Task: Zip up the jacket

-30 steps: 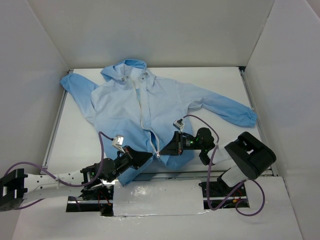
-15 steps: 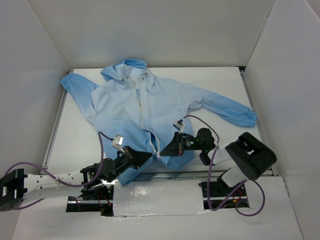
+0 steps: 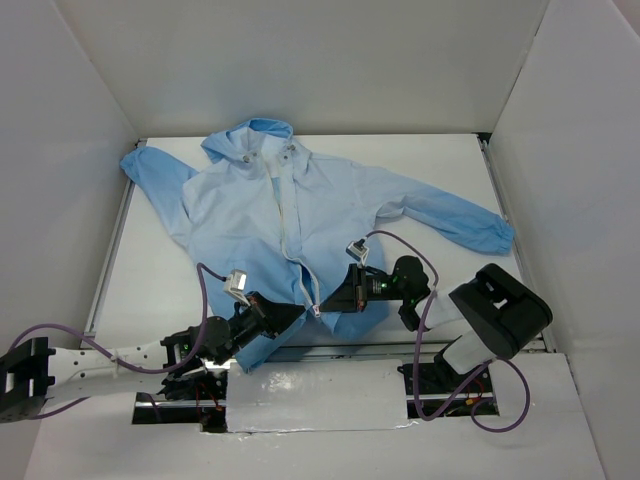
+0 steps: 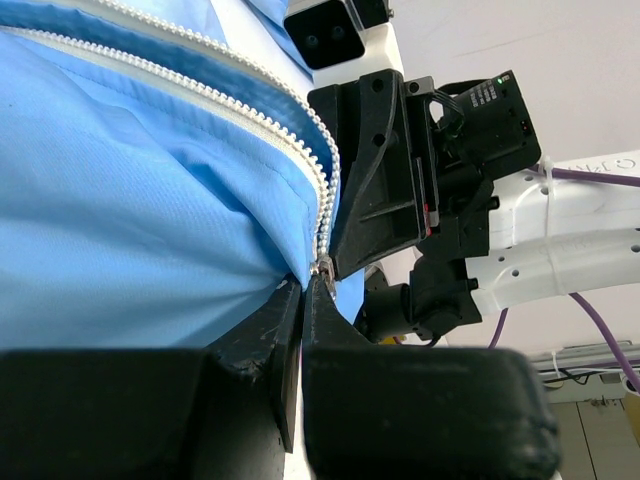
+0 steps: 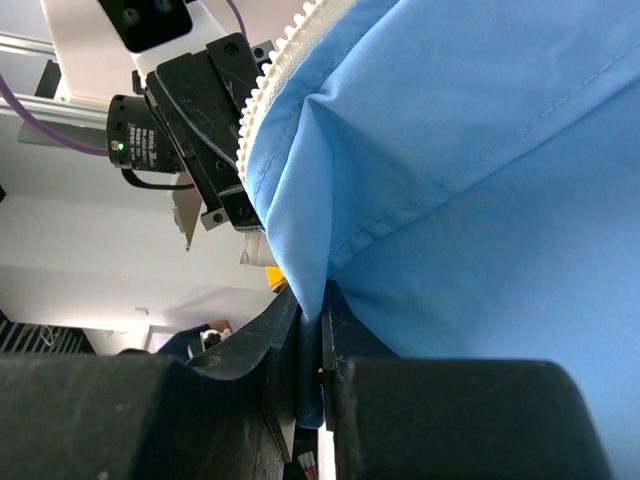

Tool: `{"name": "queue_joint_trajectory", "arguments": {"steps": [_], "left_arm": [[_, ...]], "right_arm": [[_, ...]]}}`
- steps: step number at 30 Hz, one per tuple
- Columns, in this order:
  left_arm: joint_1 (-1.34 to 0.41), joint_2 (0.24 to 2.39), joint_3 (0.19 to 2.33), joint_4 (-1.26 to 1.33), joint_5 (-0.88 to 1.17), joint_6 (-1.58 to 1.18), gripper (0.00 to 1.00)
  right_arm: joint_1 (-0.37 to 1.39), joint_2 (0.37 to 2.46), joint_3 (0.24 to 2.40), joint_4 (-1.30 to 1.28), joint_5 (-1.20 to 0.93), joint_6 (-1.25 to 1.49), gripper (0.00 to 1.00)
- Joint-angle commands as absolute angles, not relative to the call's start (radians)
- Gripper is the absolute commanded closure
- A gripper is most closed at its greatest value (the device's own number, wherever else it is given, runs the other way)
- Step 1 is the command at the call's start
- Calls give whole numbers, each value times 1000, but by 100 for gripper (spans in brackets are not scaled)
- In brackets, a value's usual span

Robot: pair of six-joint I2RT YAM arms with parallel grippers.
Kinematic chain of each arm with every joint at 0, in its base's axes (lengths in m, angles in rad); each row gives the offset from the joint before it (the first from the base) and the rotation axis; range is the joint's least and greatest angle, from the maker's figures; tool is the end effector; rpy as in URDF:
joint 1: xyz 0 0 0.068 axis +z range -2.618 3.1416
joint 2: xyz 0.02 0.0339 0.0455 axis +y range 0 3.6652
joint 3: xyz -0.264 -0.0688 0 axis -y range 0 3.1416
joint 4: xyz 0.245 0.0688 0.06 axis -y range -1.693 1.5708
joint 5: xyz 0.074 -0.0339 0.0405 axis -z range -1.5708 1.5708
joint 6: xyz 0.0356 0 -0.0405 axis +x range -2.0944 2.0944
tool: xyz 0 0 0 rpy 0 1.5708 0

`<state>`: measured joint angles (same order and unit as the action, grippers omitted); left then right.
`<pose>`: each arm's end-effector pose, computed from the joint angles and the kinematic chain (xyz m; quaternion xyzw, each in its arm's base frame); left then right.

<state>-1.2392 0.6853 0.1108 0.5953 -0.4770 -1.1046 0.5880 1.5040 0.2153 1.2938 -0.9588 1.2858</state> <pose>0.0674 -0.1455 0.2000 -0.1227 0.6897 -0.5755 0.4220 0.1691 0.1478 0.1588 -0.0933 0.6999 0.6995 0.1104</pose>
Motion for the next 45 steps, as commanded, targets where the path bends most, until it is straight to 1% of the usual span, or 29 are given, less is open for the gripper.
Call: {"name": "queue_joint_trajectory", "arguments": {"steps": [1, 30, 39, 45], "left_arm": [[-1239, 684, 140, 660, -469, -1118, 100], [-1239, 712, 109, 761, -419, -1167, 100], [-1239, 764, 113, 799, -384, -1144, 100], [-1241, 758, 95, 801, -377, -1108, 100]], "right_arm": [[583, 1505, 252, 1761, -982, 1279, 100], [561, 1562, 333, 1761, -982, 1282, 100], [555, 1583, 440, 1763, -1011, 1325, 100], [540, 1612, 520, 1763, -1043, 1370, 100]]}}
